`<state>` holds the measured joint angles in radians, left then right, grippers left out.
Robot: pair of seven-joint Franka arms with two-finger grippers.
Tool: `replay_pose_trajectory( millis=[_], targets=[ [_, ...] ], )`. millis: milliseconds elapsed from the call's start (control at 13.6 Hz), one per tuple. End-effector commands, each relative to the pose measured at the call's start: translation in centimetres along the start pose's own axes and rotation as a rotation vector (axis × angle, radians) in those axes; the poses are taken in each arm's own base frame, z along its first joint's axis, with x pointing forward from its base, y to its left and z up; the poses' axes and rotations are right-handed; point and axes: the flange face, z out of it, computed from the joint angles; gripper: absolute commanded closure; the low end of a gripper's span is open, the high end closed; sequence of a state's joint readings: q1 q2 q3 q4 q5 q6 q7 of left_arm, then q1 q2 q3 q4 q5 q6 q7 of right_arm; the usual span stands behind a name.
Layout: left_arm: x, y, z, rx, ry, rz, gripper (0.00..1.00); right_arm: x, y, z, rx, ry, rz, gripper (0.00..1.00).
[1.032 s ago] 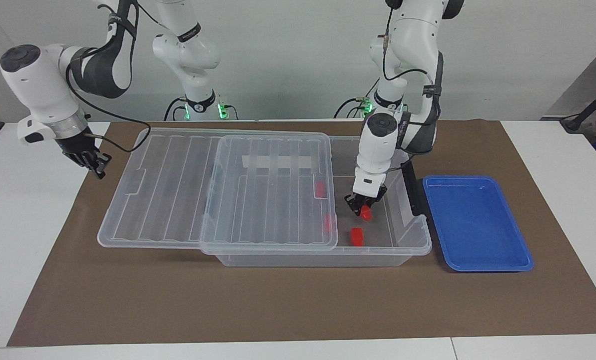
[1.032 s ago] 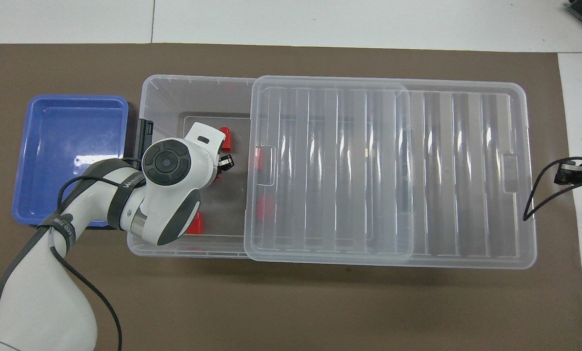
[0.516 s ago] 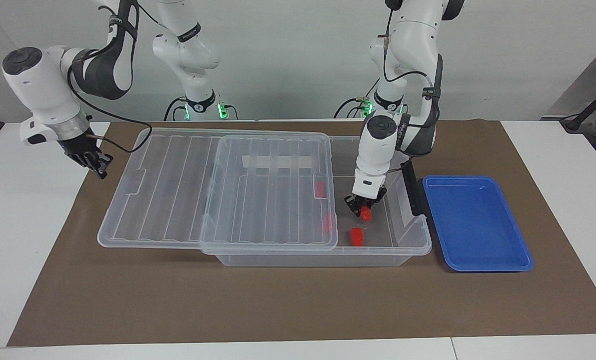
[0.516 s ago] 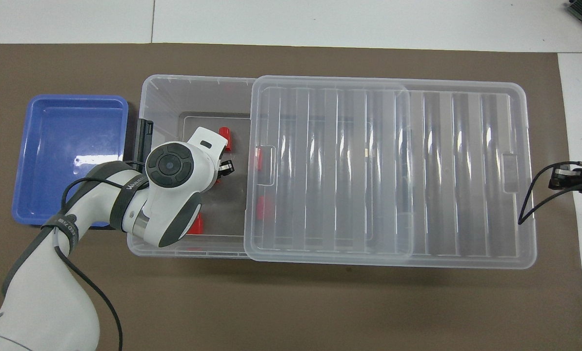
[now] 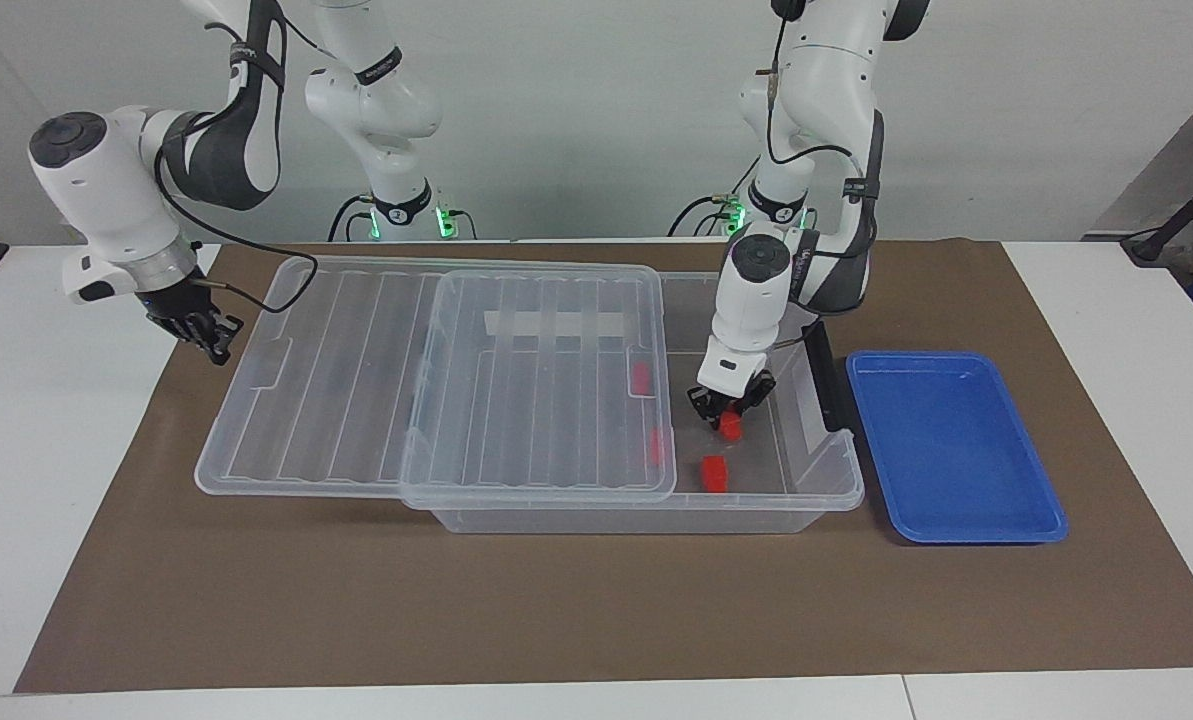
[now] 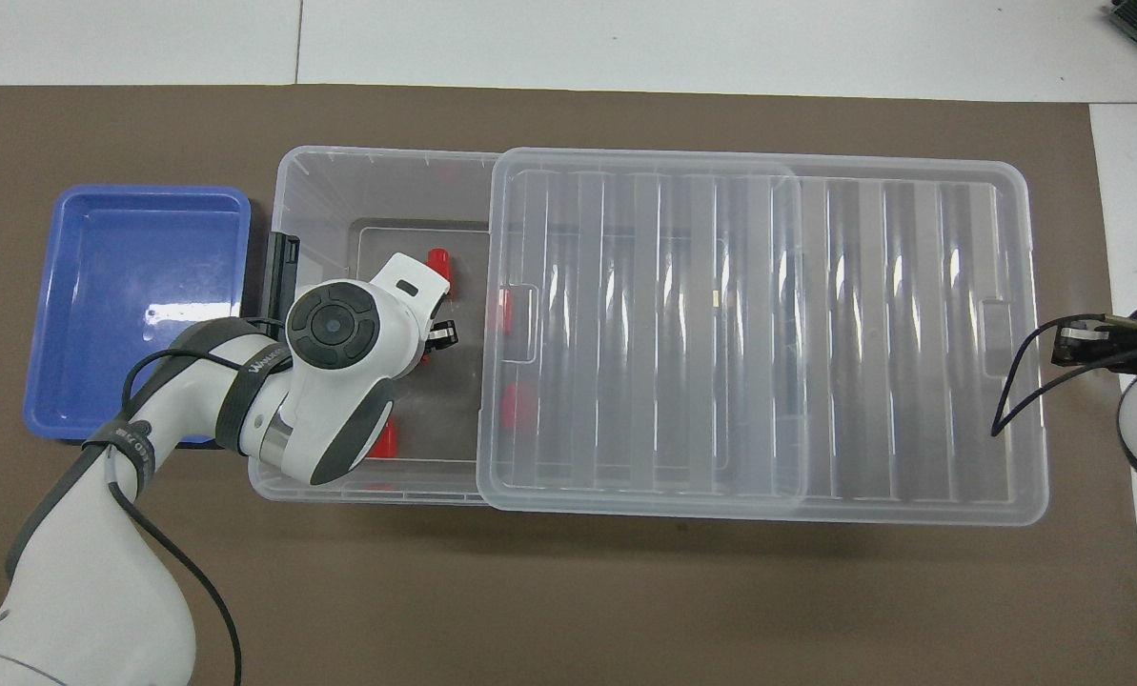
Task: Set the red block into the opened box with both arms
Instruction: 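Lower the red block into the box and open the left gripper, then slide the lid closed with the right gripper while the left gripper withdraws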
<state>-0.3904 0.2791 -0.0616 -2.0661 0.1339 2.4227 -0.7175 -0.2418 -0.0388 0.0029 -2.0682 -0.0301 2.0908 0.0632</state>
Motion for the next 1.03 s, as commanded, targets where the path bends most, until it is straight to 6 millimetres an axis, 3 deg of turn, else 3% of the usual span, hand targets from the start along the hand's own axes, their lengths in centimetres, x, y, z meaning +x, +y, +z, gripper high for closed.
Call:
replay_pose_trajectory(
  millis=[0, 147, 368, 737, 958],
  targets=[
    [-0.4, -0.2, 0.4, 0.007, 0.015, 0.026, 0.18, 0.7, -0.5, -0.9, 0.014, 0.032, -0.024, 1.0],
    [-0.3, -0.2, 0.2, 0.007, 0.015, 0.021, 0.03, 0.9, -0.7, -1.3, 0.015, 0.041, -0.03, 1.0],
    [1.2, -0.2, -2.0, 0.017, 0.007, -0.007, 0.02, 1.0, -1.9, -1.6, 0.019, 0.05, -0.052, 1.0],
    [4.4, -1.2, -9.7, 0.038, -0.054, -0.079, 0.0, 1.2, -3.6, -1.7, 0.06, 0.077, -0.053, 1.0],
    [5.0, -4.2, -15.4, 0.039, -0.076, -0.112, 0.0, 1.1, -4.7, -1.7, 0.062, 0.075, -0.078, 1.0]
  ],
)
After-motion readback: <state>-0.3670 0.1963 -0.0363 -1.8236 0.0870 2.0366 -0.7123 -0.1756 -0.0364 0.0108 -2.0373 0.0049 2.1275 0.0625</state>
